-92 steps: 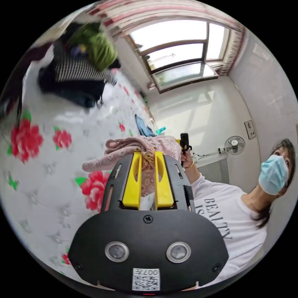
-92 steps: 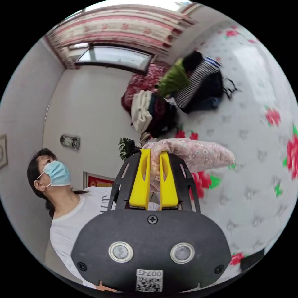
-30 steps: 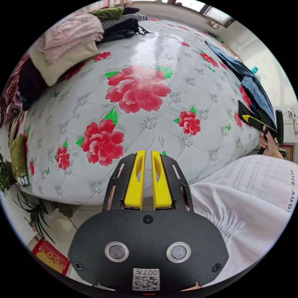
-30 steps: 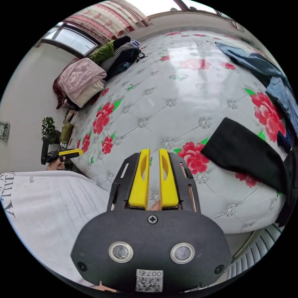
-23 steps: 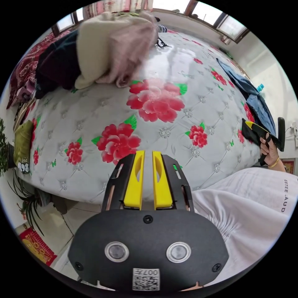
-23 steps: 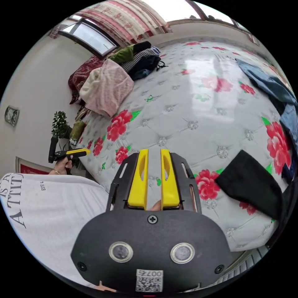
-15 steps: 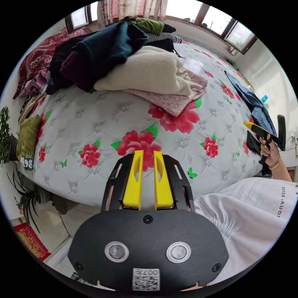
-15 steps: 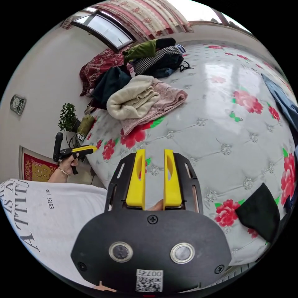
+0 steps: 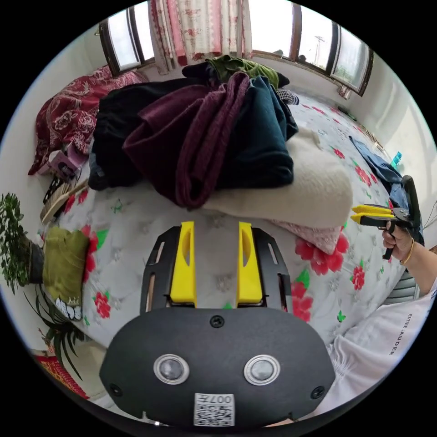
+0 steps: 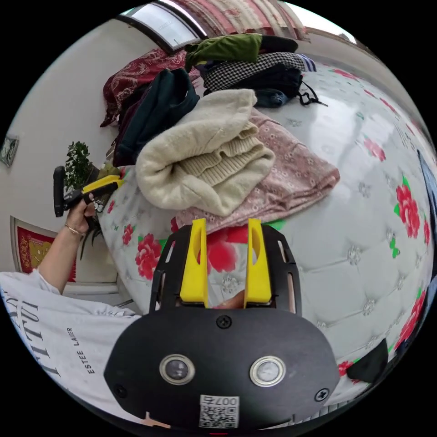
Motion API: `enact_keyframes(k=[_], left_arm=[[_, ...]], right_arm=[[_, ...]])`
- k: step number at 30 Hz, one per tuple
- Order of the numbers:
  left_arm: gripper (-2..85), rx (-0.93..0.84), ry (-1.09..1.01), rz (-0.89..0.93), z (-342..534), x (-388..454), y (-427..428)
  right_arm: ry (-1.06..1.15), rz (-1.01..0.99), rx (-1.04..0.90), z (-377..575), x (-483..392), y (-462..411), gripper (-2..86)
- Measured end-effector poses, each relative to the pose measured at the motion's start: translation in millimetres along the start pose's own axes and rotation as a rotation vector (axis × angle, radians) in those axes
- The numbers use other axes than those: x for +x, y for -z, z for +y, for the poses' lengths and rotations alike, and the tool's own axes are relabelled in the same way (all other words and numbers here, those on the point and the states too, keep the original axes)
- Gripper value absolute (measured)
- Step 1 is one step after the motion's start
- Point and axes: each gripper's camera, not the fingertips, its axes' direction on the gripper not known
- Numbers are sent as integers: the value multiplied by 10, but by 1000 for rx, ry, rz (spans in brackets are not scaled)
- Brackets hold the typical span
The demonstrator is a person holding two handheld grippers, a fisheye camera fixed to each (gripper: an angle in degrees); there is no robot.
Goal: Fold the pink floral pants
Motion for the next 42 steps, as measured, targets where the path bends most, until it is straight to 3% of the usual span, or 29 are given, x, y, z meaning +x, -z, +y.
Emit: enact_keyframes(k=[4, 7, 15, 24, 28, 34, 38, 42], left_arm=[[126, -59, -176, 64, -351, 170, -502], [104, -88, -276, -29, -489, 496, -743], [69, -21, -202, 35, -1032, 879, -1077], [37, -98, 4, -29, -2275, 1292, -1644], [40, -138, -23, -7, -2546, 1251, -1749], [70, -23, -68, 37, -1915, 1238, -1355], [69, -18, -126, 69, -1078, 1449, -1015], [65, -217, -232, 64, 87, 1863, -877]], right_arm=[[39, 102, -100, -316, -122, -513, 131], [4, 118, -57, -446, -48, -610, 139], [-128, 188, 87, -1183, 974, -425, 150], [-57, 294, -11, -2880, 2170, -234, 140], [-127, 332, -26, -3045, 2397, -25, 133], [-193, 236, 202, -1754, 2459, 959, 113], [-341, 219, 219, 13, 2740, 1494, 105], [-615, 338, 179, 1652, 3278, 2198, 101]])
